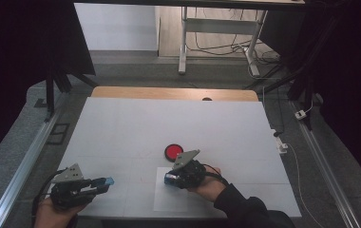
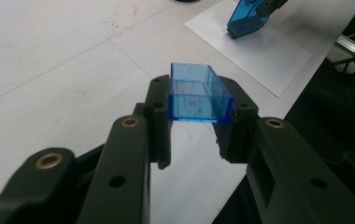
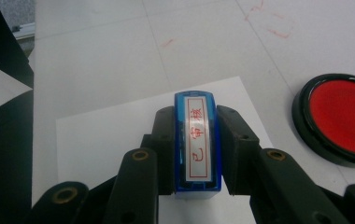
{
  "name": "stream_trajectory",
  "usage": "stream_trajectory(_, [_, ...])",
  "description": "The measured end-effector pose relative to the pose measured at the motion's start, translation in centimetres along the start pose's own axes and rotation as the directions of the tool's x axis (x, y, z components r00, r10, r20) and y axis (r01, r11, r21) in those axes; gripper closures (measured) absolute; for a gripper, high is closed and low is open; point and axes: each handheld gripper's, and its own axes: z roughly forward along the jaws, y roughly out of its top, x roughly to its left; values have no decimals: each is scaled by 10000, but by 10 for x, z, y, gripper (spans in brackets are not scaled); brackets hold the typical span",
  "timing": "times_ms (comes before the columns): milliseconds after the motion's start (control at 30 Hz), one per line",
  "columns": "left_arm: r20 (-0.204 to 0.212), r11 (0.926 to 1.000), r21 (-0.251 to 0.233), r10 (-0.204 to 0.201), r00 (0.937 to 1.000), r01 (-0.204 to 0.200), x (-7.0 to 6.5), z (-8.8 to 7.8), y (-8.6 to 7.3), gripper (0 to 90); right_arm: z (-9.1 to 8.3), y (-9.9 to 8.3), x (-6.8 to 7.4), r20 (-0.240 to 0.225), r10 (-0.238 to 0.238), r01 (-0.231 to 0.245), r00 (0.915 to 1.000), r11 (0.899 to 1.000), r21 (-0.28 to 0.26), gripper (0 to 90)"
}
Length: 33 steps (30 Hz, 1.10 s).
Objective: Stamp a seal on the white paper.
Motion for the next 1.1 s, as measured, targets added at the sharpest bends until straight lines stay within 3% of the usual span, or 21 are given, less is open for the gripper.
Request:
stream_trajectory(700, [-10,10000,49,16,10000,-16,0,1,0,685,2,-9,-8,-431,827,-842,9956,9959,-343,708])
stream_trajectory(1100, [-16,10000,76,20,10000,-20,0,1,0,685,2,-7,2,62,238,-237,9997,9994,-233,708])
